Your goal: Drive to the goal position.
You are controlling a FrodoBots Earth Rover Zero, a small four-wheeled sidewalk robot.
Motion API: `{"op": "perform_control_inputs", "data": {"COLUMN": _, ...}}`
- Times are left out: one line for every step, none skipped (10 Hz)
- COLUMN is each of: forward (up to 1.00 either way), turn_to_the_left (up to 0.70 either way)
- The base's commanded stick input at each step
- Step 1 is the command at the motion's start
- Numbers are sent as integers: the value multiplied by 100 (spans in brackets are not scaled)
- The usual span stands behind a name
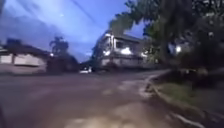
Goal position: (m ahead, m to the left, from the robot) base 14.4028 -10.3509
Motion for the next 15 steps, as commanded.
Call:
{"op": "perform_control_inputs", "data": {"forward": 70, "turn_to_the_left": -22}}
{"op": "perform_control_inputs", "data": {"forward": 70, "turn_to_the_left": 0}}
{"op": "perform_control_inputs", "data": {"forward": 70, "turn_to_the_left": 0}}
{"op": "perform_control_inputs", "data": {"forward": 70, "turn_to_the_left": 0}}
{"op": "perform_control_inputs", "data": {"forward": 70, "turn_to_the_left": 0}}
{"op": "perform_control_inputs", "data": {"forward": 70, "turn_to_the_left": 0}}
{"op": "perform_control_inputs", "data": {"forward": 70, "turn_to_the_left": 0}}
{"op": "perform_control_inputs", "data": {"forward": 70, "turn_to_the_left": 0}}
{"op": "perform_control_inputs", "data": {"forward": 70, "turn_to_the_left": 0}}
{"op": "perform_control_inputs", "data": {"forward": 70, "turn_to_the_left": 0}}
{"op": "perform_control_inputs", "data": {"forward": 70, "turn_to_the_left": 0}}
{"op": "perform_control_inputs", "data": {"forward": 70, "turn_to_the_left": 0}}
{"op": "perform_control_inputs", "data": {"forward": 70, "turn_to_the_left": 0}}
{"op": "perform_control_inputs", "data": {"forward": 70, "turn_to_the_left": 0}}
{"op": "perform_control_inputs", "data": {"forward": 70, "turn_to_the_left": 0}}
